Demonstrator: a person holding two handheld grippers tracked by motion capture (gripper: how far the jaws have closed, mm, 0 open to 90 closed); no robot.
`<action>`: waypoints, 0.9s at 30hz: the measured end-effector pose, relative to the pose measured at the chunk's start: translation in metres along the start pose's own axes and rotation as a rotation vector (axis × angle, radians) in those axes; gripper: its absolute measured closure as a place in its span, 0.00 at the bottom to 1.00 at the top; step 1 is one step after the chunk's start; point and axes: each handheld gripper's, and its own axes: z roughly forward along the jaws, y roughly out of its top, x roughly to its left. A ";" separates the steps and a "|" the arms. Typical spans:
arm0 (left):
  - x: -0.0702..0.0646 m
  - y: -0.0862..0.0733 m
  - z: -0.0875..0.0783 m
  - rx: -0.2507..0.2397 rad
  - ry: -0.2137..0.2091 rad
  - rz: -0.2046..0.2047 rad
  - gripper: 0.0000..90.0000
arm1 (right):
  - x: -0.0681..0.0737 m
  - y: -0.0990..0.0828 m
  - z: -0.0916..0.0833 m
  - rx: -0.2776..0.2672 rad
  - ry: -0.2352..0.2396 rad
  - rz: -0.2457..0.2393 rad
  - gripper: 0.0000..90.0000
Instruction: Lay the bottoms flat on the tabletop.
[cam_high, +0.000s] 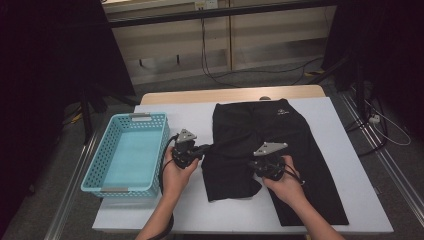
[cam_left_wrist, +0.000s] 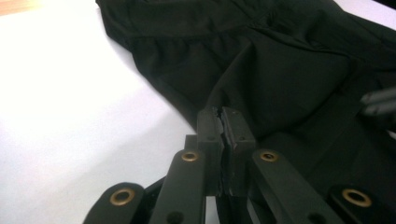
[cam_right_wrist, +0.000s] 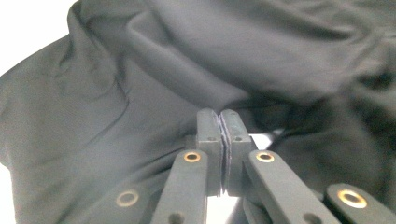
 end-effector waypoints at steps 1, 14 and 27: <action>0.001 -0.001 0.001 0.001 0.004 -0.002 0.94 | -0.003 0.000 -0.002 -0.013 -0.004 0.015 0.98; -0.004 -0.018 -0.002 0.081 0.010 0.008 0.32 | -0.015 -0.007 -0.010 -0.038 -0.102 0.022 0.64; -0.020 -0.021 0.011 0.210 -0.055 0.039 0.90 | -0.001 -0.004 -0.009 -0.028 -0.053 -0.052 0.52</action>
